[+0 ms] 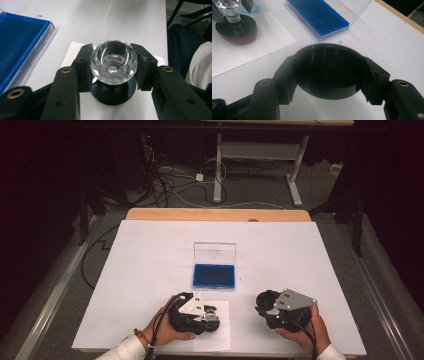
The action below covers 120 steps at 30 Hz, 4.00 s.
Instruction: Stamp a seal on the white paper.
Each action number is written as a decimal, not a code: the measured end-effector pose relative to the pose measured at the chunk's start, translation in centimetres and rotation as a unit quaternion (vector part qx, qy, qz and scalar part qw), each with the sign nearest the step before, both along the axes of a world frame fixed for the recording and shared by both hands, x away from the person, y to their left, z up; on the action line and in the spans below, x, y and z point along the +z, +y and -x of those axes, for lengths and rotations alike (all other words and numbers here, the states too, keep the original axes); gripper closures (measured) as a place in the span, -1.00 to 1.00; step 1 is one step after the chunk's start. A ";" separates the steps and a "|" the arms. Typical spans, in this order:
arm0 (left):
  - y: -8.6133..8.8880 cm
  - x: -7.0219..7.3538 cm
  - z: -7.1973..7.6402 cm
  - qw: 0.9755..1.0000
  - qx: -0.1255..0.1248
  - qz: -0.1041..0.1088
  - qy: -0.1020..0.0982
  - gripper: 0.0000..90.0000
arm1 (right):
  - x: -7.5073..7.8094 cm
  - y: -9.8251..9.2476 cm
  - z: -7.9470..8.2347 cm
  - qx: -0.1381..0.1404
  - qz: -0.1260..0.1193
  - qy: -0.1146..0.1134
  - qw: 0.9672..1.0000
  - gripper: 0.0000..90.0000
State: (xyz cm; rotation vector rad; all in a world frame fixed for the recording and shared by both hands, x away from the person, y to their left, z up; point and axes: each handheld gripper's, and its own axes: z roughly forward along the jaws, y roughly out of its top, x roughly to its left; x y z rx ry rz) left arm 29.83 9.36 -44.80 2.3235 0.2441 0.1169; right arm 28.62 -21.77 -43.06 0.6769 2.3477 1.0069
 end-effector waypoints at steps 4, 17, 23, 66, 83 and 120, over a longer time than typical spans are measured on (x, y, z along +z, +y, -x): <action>-0.2 -0.3 0.1 1.000 -0.002 -0.006 -0.002 0.20 | 0.0 0.0 0.0 0.001 0.001 0.001 1.000 -0.15; -0.2 -0.4 -0.1 1.000 -0.006 -0.015 -0.002 0.20 | 0.0 0.2 0.1 0.003 0.002 0.000 1.000 -0.15; -0.3 -0.4 -0.1 1.000 -0.005 -0.017 0.000 0.20 | 0.1 0.2 0.2 0.004 0.000 -0.003 1.000 -0.15; -0.4 -0.3 0.0 1.000 0.004 -0.025 0.009 0.20 | 0.2 0.4 0.4 0.010 0.000 -0.002 1.000 -0.14; -0.5 -0.1 0.0 0.999 0.009 -0.030 0.008 0.20 | 0.2 0.5 0.5 0.019 -0.001 0.004 1.000 -0.15; 0.8 2.7 -0.5 1.000 0.011 0.015 0.000 0.20 | 0.4 0.3 0.5 0.021 -0.003 0.000 1.000 -0.15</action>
